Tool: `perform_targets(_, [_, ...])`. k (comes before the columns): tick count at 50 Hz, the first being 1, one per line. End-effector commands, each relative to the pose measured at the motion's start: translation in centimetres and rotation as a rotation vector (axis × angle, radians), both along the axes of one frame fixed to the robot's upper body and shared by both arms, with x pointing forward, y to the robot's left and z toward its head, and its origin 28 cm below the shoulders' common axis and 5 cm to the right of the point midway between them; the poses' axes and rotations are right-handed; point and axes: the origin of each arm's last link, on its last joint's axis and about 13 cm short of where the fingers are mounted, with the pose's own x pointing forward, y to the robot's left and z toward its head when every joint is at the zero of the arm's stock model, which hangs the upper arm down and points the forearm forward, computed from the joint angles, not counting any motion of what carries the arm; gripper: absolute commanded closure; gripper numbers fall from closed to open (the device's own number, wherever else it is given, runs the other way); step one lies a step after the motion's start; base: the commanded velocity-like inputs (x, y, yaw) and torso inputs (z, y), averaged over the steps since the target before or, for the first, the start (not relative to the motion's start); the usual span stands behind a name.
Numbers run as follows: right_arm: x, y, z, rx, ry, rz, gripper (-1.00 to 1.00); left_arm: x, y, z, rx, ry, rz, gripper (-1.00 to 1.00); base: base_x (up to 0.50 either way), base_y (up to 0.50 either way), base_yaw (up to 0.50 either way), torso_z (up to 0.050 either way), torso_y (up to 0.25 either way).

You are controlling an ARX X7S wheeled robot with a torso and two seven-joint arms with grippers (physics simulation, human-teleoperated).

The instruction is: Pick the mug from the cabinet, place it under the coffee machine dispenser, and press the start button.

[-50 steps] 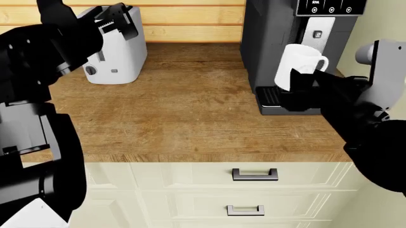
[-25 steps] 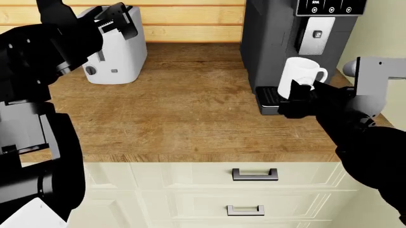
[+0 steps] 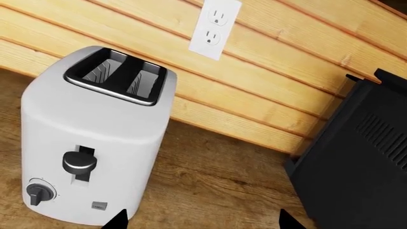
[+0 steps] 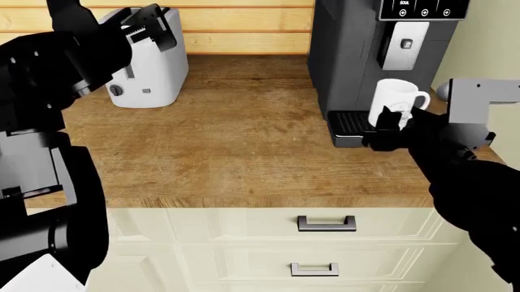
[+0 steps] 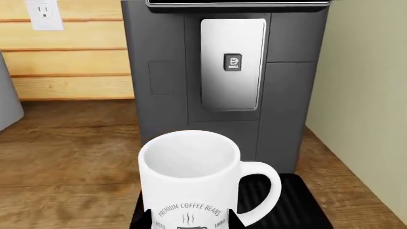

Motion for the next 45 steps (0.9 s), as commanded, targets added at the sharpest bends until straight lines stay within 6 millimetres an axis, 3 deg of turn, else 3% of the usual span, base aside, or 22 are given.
perform_targets(1, [0.7,-0.5,-0.3,-0.033,-0.004,-0.032,1.00,0.0,0.0,-0.1,-0.001,0.001,0.000,-1.00,0.00,0.00,0.00,0.000,0.000])
perform_targets(45, [3.9,-0.9,-2.3,-0.042,0.055,-0.084,1.00,0.1,0.1,-0.1,-0.008,0.002,0.001,-1.00,0.00,0.00,0.00,0.000,0.000])
